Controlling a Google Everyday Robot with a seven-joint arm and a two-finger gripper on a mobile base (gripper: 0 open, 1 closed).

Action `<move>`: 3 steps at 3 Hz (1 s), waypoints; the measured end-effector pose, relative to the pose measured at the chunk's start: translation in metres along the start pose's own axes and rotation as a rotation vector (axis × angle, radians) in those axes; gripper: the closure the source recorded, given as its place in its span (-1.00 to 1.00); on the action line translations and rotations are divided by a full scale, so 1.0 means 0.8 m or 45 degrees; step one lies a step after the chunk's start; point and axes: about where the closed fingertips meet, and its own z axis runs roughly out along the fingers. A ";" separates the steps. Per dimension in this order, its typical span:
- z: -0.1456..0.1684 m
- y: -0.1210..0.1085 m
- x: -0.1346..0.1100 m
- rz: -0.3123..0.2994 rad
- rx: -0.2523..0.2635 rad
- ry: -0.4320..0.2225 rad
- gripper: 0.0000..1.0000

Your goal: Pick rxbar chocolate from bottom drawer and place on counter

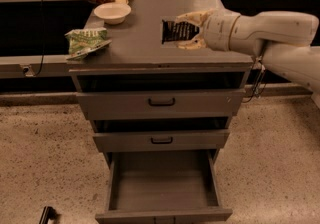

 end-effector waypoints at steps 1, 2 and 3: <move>0.016 -0.033 0.039 0.067 -0.028 0.039 1.00; 0.039 -0.034 0.078 0.180 -0.089 0.097 1.00; 0.053 -0.024 0.110 0.277 -0.128 0.155 1.00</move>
Offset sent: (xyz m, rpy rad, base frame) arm 0.1122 -0.0267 -0.0004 0.0614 0.3290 -0.1469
